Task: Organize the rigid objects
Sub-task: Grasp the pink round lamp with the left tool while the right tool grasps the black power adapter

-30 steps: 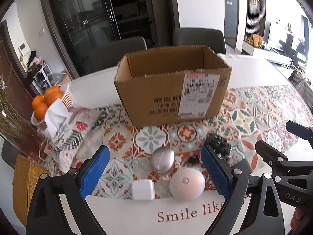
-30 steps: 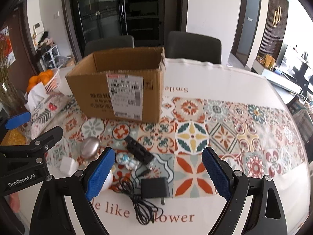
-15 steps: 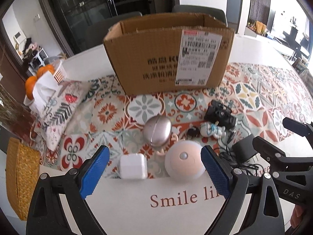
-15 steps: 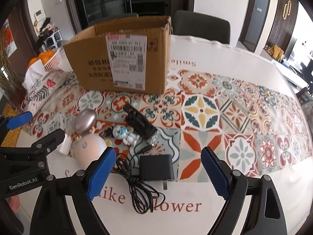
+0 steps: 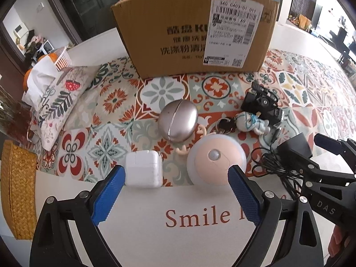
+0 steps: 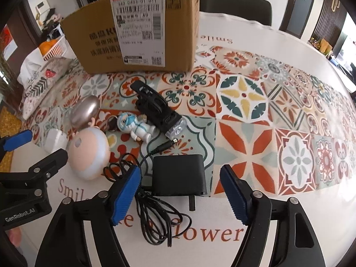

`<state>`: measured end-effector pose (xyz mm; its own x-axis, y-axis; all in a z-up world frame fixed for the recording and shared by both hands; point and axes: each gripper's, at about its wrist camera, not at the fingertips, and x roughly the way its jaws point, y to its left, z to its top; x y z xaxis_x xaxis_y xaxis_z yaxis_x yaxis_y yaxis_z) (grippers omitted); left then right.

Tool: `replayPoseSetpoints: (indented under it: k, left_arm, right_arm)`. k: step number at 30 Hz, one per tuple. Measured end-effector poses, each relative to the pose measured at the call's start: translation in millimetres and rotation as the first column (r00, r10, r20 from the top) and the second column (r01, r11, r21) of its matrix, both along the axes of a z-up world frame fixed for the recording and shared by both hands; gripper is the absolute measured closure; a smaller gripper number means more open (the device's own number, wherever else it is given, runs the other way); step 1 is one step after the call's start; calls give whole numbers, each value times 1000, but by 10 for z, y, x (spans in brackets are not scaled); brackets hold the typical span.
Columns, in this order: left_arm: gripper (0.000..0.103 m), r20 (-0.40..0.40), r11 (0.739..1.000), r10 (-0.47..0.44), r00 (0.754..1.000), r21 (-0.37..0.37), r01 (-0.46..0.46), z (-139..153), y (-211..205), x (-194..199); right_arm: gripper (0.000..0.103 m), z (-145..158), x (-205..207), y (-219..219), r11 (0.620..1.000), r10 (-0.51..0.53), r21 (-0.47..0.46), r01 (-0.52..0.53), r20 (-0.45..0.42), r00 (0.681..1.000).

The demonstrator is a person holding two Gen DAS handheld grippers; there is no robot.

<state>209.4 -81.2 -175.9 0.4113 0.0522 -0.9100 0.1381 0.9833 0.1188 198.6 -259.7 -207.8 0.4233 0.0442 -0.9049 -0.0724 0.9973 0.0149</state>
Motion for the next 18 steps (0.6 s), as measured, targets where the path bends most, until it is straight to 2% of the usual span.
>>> replayPoseSetpoints:
  k: [9, 13, 15, 18]
  left_arm:
    - [9, -27, 1000, 17, 999, 5, -16, -108, 26, 25]
    - [10, -26, 1000, 12, 1000, -1, -12, -122, 27, 26]
    - [10, -32, 1000, 8, 999, -2, -8, -135, 29, 35]
    - [11, -37, 1000, 1, 999, -8, -2, -136, 29, 45]
  right_arm:
    - [40, -247, 81, -31, 1000, -19, 15, 20, -51, 999]
    - [40, -294, 77, -26, 1000, -22, 15, 23, -47, 999]
    - [46, -297, 74, -12, 1000, -19, 13, 20, -44, 999]
    - [47, -290, 77, 2, 1000, -24, 16, 24, -41, 999]
